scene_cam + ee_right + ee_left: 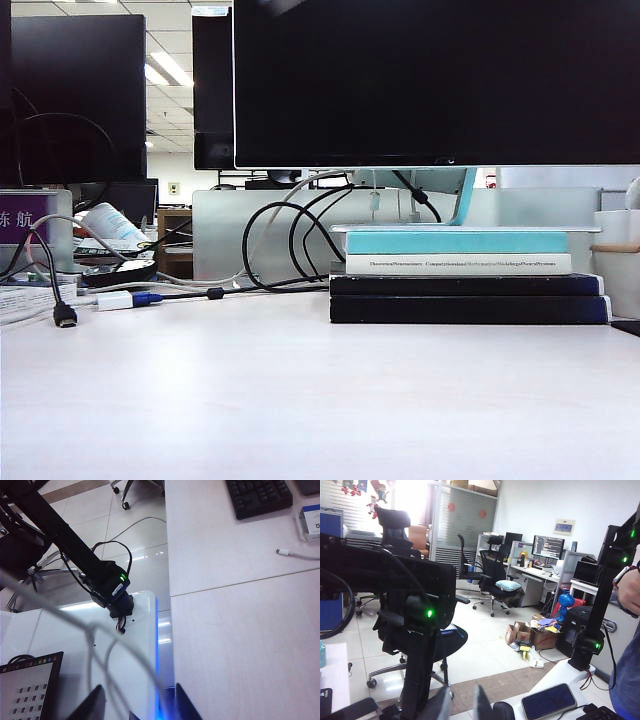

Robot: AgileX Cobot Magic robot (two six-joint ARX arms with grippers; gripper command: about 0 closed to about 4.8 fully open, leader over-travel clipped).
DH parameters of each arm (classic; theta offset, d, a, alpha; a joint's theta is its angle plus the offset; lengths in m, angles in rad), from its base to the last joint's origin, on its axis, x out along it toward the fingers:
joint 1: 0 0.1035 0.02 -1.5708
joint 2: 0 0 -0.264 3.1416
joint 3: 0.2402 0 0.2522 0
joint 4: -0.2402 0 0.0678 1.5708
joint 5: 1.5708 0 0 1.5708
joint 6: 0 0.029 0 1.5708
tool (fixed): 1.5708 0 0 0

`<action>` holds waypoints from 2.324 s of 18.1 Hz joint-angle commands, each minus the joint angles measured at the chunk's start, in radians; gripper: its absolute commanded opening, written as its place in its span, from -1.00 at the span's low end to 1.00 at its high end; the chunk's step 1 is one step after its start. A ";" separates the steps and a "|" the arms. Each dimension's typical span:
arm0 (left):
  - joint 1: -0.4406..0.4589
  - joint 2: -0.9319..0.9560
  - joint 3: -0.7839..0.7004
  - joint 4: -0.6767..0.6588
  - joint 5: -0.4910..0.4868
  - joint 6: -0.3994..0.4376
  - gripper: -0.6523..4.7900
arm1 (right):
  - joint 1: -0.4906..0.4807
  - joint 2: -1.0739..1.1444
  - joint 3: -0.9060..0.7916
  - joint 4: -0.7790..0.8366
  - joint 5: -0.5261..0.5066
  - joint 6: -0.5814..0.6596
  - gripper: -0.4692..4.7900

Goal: Unfold the white charging cable into a straight cable.

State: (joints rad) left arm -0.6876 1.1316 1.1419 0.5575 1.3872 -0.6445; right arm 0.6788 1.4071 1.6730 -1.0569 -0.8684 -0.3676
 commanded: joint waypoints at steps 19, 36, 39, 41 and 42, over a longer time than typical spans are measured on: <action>-0.001 0.003 0.002 0.006 -0.036 -0.015 -0.49 | 0.006 0.026 0.013 0.065 -0.100 -0.003 -0.20; -0.087 0.005 0.002 -0.015 0.050 -0.037 -0.49 | -0.046 0.044 0.013 0.113 0.001 -0.079 -0.01; -0.087 0.024 0.002 -0.026 0.076 -0.032 -0.49 | -0.084 0.009 0.013 0.117 -0.017 -0.075 0.00; -0.087 0.044 0.002 -0.017 0.102 -0.018 -0.49 | -0.084 -0.005 0.013 0.045 -0.080 -0.079 0.08; -0.087 0.047 0.002 -0.019 0.104 -0.018 -0.49 | -0.084 -0.005 0.013 0.002 -0.105 -0.083 0.18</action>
State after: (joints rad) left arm -0.7746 1.1774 1.1419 0.5278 1.4830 -0.6682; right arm 0.5945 1.4055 1.6829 -1.0180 -0.9405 -0.4435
